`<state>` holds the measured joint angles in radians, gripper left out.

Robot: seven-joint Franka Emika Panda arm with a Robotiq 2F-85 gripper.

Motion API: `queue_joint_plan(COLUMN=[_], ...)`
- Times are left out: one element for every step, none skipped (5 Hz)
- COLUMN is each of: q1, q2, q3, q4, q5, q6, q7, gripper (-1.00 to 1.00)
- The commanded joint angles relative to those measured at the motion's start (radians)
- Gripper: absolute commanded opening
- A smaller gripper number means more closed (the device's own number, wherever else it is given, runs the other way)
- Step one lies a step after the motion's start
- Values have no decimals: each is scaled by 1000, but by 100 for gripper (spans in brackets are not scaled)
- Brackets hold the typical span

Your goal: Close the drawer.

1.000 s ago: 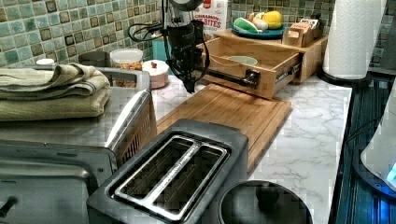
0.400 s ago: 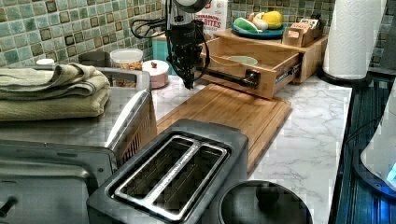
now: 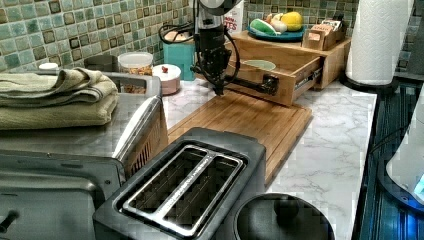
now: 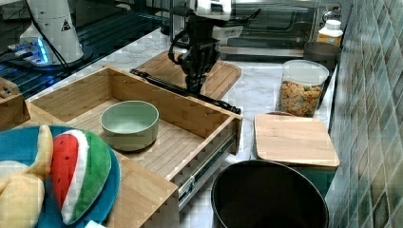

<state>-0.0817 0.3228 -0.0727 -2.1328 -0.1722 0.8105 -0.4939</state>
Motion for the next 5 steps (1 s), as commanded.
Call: queue_joint_plan(q1=[-172, -231, -297, -335, -378], q2=[-101, -62, -5, 37, 62], q3=[-79, -94, -101, -133, -157], q4=[-45, 0, 75, 138, 164], q5=[-6, 39, 91, 110, 96], q6=[141, 129, 121, 96, 137], q7=[-280, -400, -535, -579, -588], gripper=[-100, -100, -100, -100, -100])
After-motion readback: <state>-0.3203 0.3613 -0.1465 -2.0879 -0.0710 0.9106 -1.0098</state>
